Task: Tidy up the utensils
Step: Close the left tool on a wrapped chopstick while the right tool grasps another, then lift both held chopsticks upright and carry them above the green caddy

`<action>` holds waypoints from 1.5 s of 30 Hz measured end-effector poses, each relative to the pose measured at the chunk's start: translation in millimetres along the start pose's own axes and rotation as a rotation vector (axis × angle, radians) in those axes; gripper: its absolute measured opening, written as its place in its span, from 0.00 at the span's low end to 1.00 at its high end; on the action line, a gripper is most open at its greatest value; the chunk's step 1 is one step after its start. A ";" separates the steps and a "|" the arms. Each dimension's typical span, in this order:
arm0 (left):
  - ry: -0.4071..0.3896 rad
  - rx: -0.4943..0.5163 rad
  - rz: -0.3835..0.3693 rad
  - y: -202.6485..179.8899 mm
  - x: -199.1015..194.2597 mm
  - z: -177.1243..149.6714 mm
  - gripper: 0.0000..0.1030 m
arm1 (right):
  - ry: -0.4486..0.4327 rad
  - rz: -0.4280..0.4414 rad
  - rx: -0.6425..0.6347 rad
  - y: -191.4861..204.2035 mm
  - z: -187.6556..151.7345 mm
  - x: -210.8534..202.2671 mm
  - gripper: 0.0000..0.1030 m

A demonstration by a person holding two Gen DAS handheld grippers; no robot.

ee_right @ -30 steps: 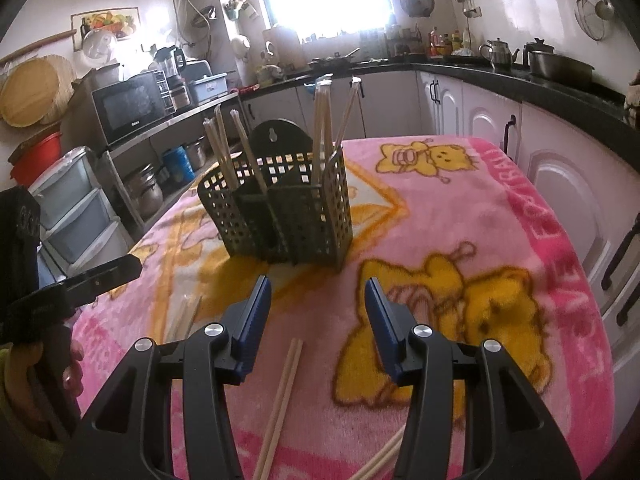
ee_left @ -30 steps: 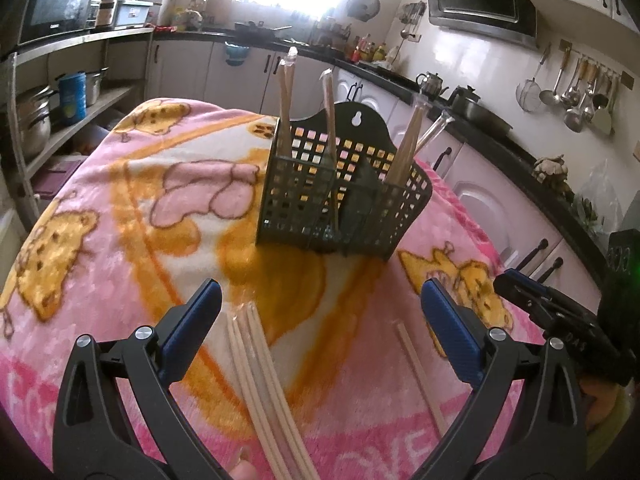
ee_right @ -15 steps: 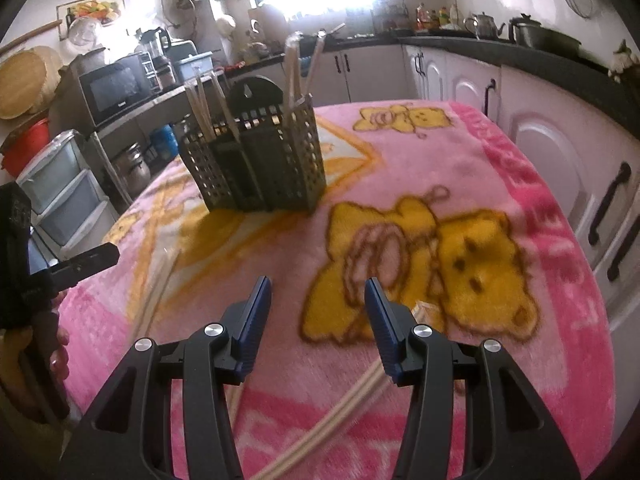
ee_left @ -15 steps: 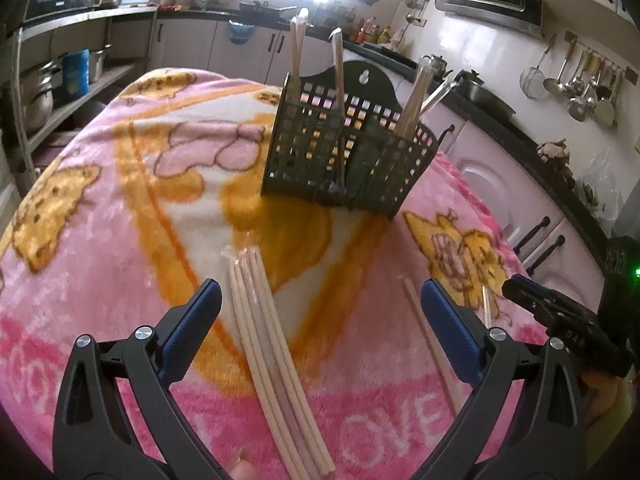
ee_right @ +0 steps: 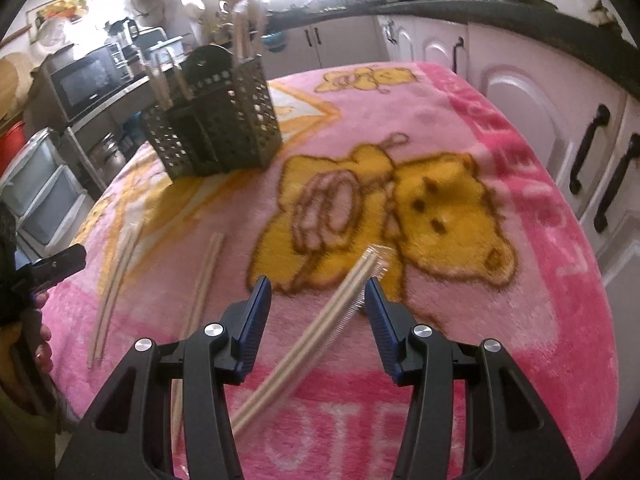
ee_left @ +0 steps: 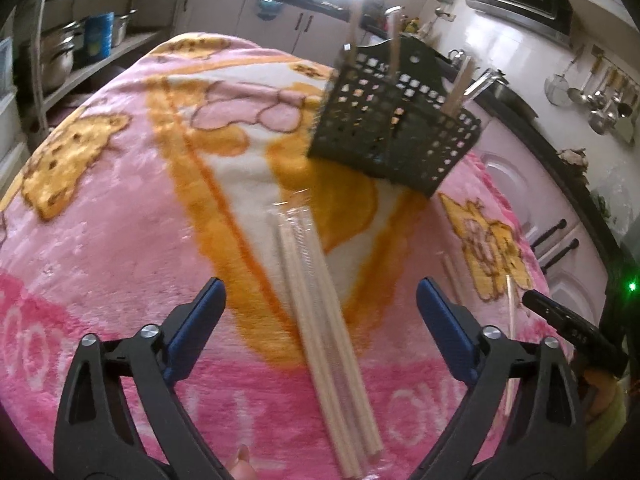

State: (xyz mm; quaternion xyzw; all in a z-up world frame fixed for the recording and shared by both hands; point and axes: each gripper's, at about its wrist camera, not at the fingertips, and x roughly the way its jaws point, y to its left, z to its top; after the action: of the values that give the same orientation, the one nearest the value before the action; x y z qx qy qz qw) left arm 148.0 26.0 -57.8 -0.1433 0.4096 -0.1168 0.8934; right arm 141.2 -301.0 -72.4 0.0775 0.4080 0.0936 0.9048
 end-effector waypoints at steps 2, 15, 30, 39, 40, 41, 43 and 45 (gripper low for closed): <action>0.013 -0.015 0.007 6.4 3.7 0.8 0.78 | 0.019 -0.007 0.023 -6.3 -0.7 3.2 0.45; 0.134 -0.088 -0.033 31.2 45.3 30.1 0.44 | 0.140 0.037 0.130 -25.9 10.6 34.4 0.45; 0.204 -0.026 -0.020 44.2 65.5 52.4 0.07 | 0.178 0.164 0.198 -21.5 34.5 61.1 0.06; 0.243 -0.121 -0.095 62.4 60.8 50.9 0.06 | 0.147 0.184 0.141 -2.0 53.0 59.8 0.06; 0.248 -0.133 -0.103 63.9 62.4 51.7 0.06 | 0.144 0.187 0.132 1.1 55.6 59.5 0.06; 0.254 -0.141 -0.110 65.1 64.8 53.3 0.06 | 0.140 0.193 0.126 4.7 58.4 59.5 0.06; 0.257 -0.133 -0.109 62.8 68.7 55.2 0.06 | 0.132 0.203 0.107 11.9 63.1 58.2 0.06; 0.254 -0.118 -0.103 60.4 71.5 56.9 0.03 | 0.124 0.214 0.083 21.3 68.9 56.4 0.06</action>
State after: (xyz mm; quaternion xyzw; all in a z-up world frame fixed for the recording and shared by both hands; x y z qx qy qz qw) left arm 242.7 68.1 -93.5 -0.2004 0.5174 -0.1554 0.8173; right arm 227.4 -271.6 -63.5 0.1522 0.4560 0.1774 0.8588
